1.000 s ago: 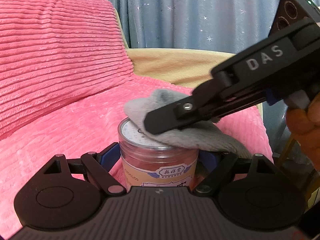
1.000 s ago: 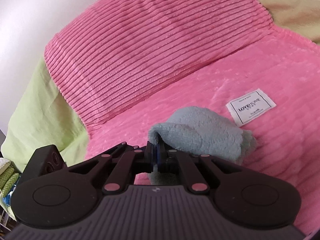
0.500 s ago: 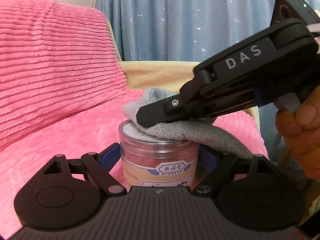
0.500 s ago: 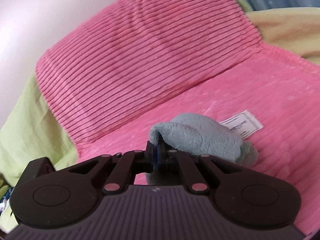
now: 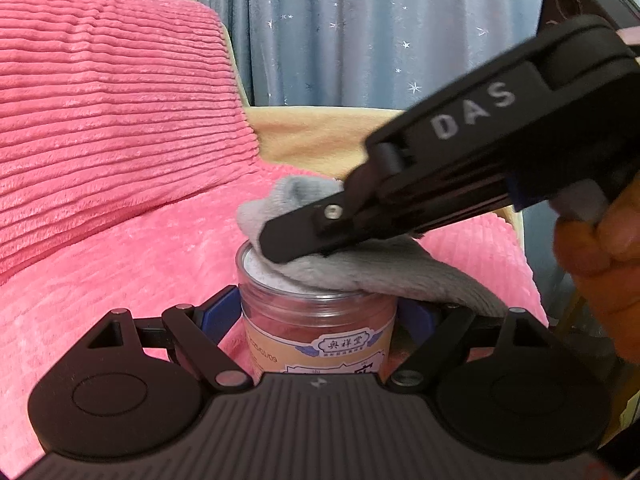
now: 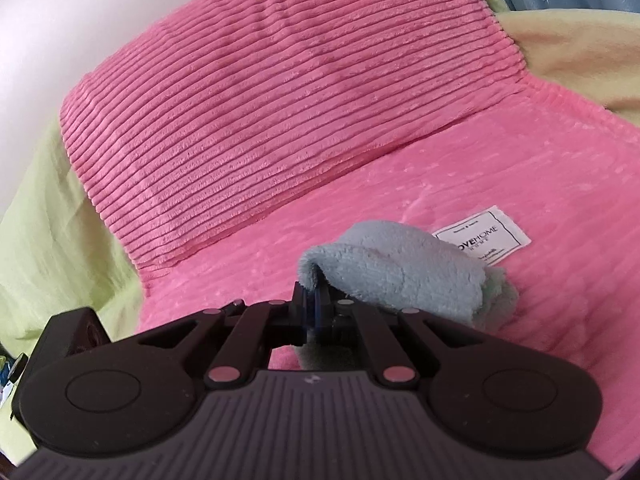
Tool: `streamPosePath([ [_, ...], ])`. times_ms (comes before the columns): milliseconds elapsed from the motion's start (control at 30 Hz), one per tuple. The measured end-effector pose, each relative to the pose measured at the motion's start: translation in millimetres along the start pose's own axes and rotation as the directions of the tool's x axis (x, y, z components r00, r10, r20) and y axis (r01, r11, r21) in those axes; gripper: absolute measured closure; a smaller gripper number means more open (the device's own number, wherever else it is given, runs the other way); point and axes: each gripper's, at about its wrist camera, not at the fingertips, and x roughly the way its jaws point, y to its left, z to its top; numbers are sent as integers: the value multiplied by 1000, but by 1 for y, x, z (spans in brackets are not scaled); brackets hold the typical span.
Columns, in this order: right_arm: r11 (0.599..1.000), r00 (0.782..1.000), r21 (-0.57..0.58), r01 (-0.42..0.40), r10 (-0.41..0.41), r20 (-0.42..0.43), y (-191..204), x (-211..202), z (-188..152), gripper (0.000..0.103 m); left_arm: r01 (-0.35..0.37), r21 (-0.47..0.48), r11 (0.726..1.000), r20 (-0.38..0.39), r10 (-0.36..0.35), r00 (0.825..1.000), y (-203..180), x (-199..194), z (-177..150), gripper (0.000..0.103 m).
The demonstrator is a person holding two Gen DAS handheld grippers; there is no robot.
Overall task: Clean container
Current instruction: 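Wipe around the lid edge with the cloth in the right tool, then lower the cloth onto the blanket and open the right tool while the left tool sets the jar down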
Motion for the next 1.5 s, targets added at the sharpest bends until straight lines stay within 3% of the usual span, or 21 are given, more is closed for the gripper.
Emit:
streamPosePath([
  [233, 999, 999, -21, 37, -37, 21, 2, 1, 1, 102, 3, 3, 1000, 3, -3, 1000, 1, -2, -1, 19],
  [433, 995, 998, 81, -54, 55, -5, -18, -10, 3, 102, -3, -2, 1000, 7, 3, 1000, 2, -3, 0, 19],
  [567, 987, 997, 144, -68, 62, 45, -32, -24, 5, 101, -13, -26, 1000, 31, 14, 999, 4, -4, 2, 19],
  [700, 977, 993, 207, -44, 21, 113, -53, -52, 3, 101, -52, -69, 996, 38, 54, 998, 14, -4, 2, 19],
  [800, 962, 986, 271, 15, -59, 154, -76, -80, -4, 101, -55, -90, 994, 42, 59, 997, 17, -2, 1, 19],
  [900, 936, 955, 332, 116, -197, 222, -97, -109, -8, 101, -74, -90, 993, 61, 80, 995, 16, -3, 3, 19],
  [967, 915, 899, 335, 226, -328, 291, -103, -132, -9, 101, -94, -96, 991, 75, 102, 992, 17, -3, 5, 19],
  [1033, 895, 824, 285, 344, -433, 365, -98, -149, -8, 100, -119, -106, 987, 88, 129, 988, 20, -4, 6, 19],
  [1133, 876, 771, 204, 437, -481, 417, -86, -153, -7, 100, -153, -123, 981, 86, 164, 983, 25, -4, 5, 19],
  [1233, 877, 805, 106, 469, -473, 357, -79, -133, -15, 100, -173, -137, 975, 63, 183, 981, 29, 1, 2, 19],
  [1333, 900, 881, -8, 436, -424, 209, -70, -103, -33, 100, -184, -138, 973, 72, 195, 978, 30, 0, 1, 19],
  [1400, 918, 919, -72, 389, -381, 106, -61, -85, -48, 100, -185, -140, 973, 62, 195, 979, 31, 2, 0, 19],
  [1500, 929, 940, -141, 341, -342, 21, -47, -73, -65, 100, -192, -129, 973, 62, 201, 978, 29, 3, -2, 18],
])
